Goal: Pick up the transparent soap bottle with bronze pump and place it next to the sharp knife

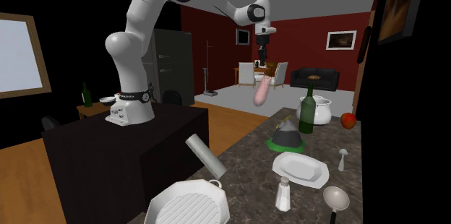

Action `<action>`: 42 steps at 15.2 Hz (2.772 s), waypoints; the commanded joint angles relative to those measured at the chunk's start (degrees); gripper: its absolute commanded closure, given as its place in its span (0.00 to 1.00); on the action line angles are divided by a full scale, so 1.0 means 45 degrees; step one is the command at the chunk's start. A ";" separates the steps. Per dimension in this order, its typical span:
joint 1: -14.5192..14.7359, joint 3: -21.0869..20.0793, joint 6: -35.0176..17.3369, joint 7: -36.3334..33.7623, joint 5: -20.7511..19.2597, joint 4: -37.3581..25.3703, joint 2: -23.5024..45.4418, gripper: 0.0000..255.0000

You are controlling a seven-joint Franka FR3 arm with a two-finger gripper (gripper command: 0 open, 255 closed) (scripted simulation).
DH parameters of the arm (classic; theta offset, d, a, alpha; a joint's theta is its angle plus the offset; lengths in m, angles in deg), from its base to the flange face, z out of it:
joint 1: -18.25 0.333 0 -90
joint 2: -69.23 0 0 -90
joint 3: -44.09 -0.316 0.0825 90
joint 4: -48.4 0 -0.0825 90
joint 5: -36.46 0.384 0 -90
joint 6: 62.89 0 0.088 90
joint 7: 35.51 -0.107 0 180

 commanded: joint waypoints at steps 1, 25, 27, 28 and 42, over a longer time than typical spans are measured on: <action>0.0007 0.0029 -0.0280 -0.0041 -0.0056 0.0159 0.0117 1.00; 0.0237 0.0543 -0.3372 -0.0631 -0.0875 0.1516 0.1943 1.00; 0.0274 0.0602 -0.3598 -0.0683 -0.0952 0.1546 0.2145 1.00; 0.0293 0.0633 -0.3709 -0.0709 -0.0991 0.1556 0.2249 1.00; 0.0385 0.0774 -0.4192 -0.0824 -0.1164 0.1567 0.2729 0.00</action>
